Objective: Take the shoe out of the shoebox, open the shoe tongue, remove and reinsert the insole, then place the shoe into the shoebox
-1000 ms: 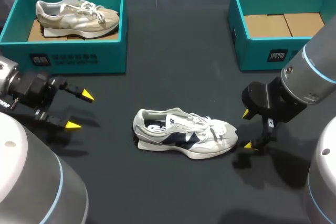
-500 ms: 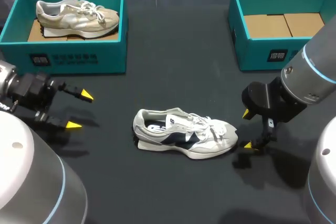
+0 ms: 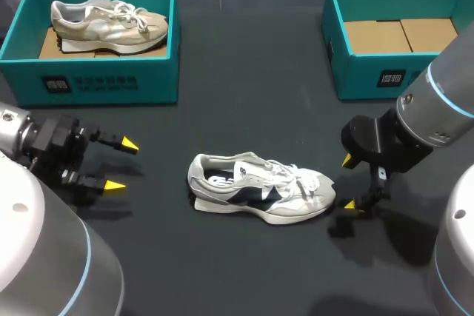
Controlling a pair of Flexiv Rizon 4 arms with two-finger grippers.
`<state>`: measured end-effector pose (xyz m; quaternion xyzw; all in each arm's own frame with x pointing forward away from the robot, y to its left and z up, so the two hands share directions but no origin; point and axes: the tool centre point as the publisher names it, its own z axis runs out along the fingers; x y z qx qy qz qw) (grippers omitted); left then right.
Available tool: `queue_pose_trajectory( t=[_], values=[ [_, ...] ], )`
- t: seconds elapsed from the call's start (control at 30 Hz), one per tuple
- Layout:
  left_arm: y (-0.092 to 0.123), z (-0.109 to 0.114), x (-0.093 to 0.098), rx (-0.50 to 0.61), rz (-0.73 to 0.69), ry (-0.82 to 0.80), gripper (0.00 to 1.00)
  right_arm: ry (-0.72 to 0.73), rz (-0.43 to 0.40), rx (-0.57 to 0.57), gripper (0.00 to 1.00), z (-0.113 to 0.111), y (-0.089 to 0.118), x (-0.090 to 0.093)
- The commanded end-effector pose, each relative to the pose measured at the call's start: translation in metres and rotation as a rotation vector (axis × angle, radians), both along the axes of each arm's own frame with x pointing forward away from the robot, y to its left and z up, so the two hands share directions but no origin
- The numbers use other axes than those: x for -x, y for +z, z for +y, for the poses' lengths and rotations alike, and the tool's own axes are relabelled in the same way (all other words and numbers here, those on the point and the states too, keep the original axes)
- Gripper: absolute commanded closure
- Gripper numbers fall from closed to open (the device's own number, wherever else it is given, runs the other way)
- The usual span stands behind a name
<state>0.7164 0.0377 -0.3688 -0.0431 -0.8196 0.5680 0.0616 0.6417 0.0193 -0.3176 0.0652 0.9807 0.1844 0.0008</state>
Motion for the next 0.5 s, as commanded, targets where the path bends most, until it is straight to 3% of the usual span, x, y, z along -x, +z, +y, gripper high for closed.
queue_pose_trajectory(
  t=[0.03, 0.5],
  values=[
    [-0.007, -0.002, 0.003, 0.005, -0.007, 0.015, 0.0, -0.002, -0.003, 0.002, 0.0, 0.0, 0.0, 0.002],
    [-0.022, -0.012, 0.011, 0.004, -0.031, 0.05, 0.0, -0.002, -0.003, 0.002, 0.0, 0.0, 0.0, 0.002]
  ],
)
